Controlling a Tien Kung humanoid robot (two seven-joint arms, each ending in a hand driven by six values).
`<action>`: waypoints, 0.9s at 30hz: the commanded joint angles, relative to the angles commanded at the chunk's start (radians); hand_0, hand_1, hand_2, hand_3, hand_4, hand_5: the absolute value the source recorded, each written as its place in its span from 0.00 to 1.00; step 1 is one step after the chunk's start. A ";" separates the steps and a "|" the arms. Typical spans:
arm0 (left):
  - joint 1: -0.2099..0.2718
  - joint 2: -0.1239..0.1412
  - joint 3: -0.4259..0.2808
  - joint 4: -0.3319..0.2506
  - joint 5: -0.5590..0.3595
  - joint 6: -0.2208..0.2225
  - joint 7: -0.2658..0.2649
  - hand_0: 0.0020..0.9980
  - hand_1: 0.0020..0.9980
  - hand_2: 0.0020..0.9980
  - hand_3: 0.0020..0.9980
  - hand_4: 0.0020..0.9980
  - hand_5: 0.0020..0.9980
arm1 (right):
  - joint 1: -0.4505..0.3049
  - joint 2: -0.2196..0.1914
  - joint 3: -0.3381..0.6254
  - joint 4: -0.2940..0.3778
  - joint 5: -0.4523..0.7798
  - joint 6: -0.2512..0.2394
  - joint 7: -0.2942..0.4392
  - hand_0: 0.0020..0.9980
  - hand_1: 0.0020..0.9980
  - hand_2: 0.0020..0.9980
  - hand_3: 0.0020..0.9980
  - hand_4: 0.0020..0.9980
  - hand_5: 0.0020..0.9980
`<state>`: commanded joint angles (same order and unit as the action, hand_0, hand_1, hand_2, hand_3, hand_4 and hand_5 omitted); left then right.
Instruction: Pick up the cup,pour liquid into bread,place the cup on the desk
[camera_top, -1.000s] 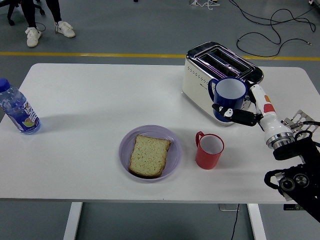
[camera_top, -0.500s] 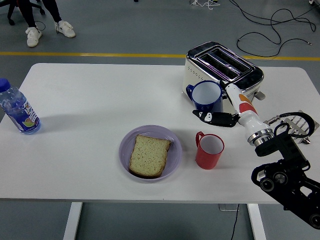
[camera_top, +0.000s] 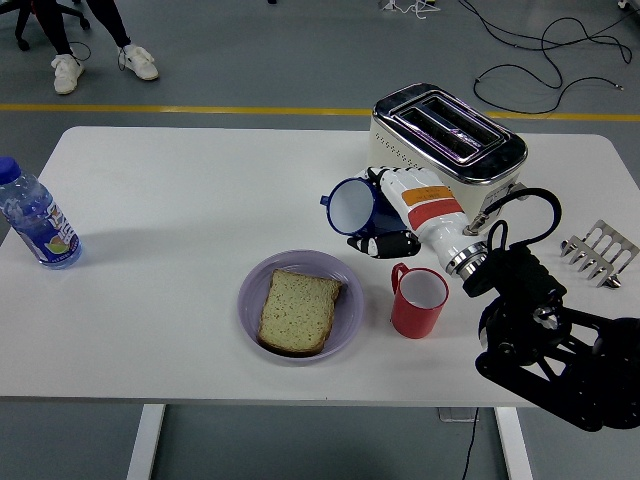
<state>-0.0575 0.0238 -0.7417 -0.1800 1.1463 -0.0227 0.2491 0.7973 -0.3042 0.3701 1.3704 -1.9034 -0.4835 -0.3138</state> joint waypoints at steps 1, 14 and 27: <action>0.001 0.000 0.000 0.000 0.000 0.000 0.000 0.66 0.69 0.71 0.60 0.34 0.93 | 0.016 0.005 -0.023 -0.011 -0.021 0.004 -0.002 0.40 0.32 0.50 0.54 0.60 0.00; 0.003 0.004 0.017 0.000 -0.005 0.000 0.003 0.66 0.69 0.71 0.61 0.34 0.93 | 0.215 0.043 -0.290 -0.124 -0.187 0.040 -0.080 0.40 0.36 0.50 0.54 0.60 0.00; -0.008 0.008 -0.014 0.000 0.027 -0.003 0.008 0.66 0.70 0.72 0.61 0.34 0.93 | 0.329 0.059 -0.288 -0.099 -0.253 0.255 -0.105 0.41 0.37 0.50 0.55 0.58 0.00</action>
<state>-0.0654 0.0315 -0.7559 -0.1800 1.1736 -0.0261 0.2568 1.1260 -0.2449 0.0822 1.2715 -2.1566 -0.2287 -0.4186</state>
